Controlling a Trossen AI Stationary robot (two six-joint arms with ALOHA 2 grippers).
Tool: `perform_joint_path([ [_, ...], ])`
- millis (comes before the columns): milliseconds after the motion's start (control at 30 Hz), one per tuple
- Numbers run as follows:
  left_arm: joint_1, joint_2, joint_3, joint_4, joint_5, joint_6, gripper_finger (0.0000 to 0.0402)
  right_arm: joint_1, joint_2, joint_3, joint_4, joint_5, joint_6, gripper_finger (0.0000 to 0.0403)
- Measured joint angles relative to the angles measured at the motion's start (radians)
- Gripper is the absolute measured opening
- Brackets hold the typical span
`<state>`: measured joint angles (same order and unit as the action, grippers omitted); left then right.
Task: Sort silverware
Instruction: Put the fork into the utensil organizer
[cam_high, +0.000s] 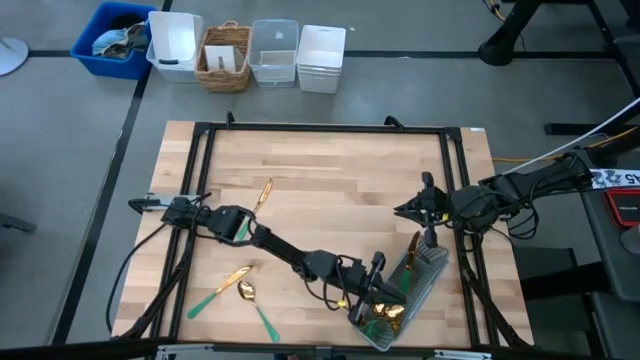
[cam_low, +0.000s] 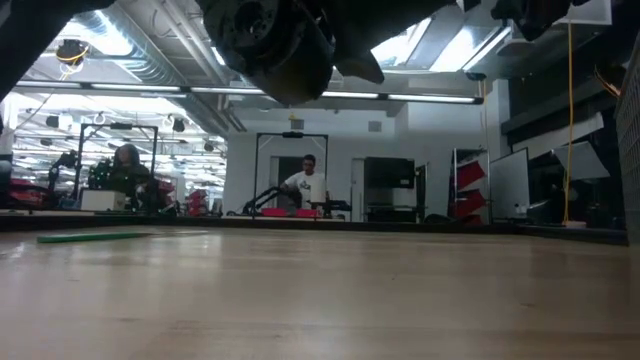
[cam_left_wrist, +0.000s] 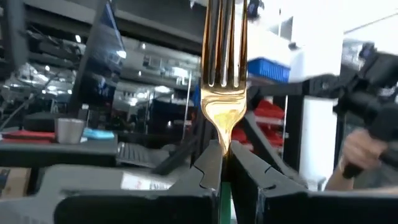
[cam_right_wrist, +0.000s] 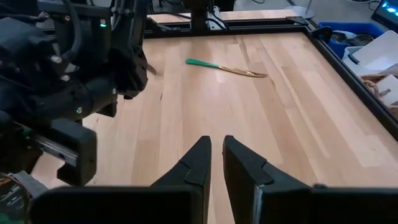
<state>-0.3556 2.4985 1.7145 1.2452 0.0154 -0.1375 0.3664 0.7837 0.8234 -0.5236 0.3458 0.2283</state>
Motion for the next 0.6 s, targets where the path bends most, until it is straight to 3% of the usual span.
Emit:
perform_joint_path([
  [367,0.006,-0.001,-0.002,-0.180,0.000,0.010,0.0012,0.000,0.000,0.000,0.000,0.000,0.001,0.0044],
  [600,0.006,-0.001,-0.002,-0.189,0.000,0.034,0.0015,0.000,0.000,0.000,0.000,0.000,0.001,0.0044],
])
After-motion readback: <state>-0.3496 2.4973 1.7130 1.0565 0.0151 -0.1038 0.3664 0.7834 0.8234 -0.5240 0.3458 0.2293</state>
